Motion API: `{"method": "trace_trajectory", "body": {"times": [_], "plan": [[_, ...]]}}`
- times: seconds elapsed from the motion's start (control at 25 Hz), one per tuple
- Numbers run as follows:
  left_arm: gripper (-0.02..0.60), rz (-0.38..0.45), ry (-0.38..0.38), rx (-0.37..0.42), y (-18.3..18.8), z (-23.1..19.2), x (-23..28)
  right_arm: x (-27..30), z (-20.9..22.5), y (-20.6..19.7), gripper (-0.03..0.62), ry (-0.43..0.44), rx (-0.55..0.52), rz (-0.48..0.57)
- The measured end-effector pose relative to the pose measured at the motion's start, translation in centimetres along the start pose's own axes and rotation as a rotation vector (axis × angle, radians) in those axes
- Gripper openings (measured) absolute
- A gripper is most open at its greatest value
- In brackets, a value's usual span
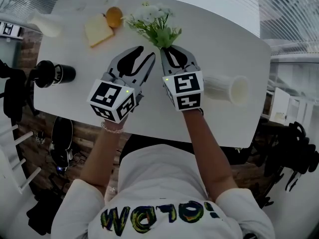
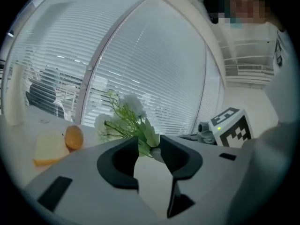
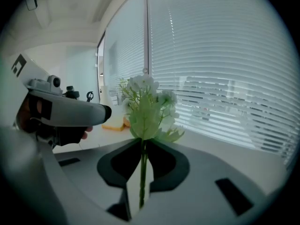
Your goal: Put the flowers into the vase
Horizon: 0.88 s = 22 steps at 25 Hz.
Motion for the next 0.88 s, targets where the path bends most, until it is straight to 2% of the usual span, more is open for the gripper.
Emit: {"method": "trace_trajectory", "body": {"times": [0.16, 0.4, 0.72, 0.88], "plan": [[0.168, 0.022, -0.035, -0.016, 2.0, 0.7, 1.5, -0.8, 0.4, 1.9, 0.055, -0.015, 0.006, 0.038], [0.278, 0.012, -0.058, -0.073, 3.9, 2.3, 4.1, -2.4, 1.8, 5.1, 0.055, -0.03, 0.031, 0.096], [0.295, 0.045, -0.109, -0.17, 6.8, 3.0, 5.5, -4.5, 1.0, 8.6, 0.055, -0.032, 0.038, 0.191], [0.296, 0.063, -0.125, -0.169, 8.2, 3.9, 5.7, -5.6, 0.3, 9.9, 0.055, -0.015, 0.018, 0.224]]}}
Point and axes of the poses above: the fingertips, and each gripper's own axes: x forward along the fingers, z to its right, y out of its top, the point moved 2 cm from there along -x, backward along the fingers, and after that the axes turned 15 degrees about z, right-handed, at the moved point
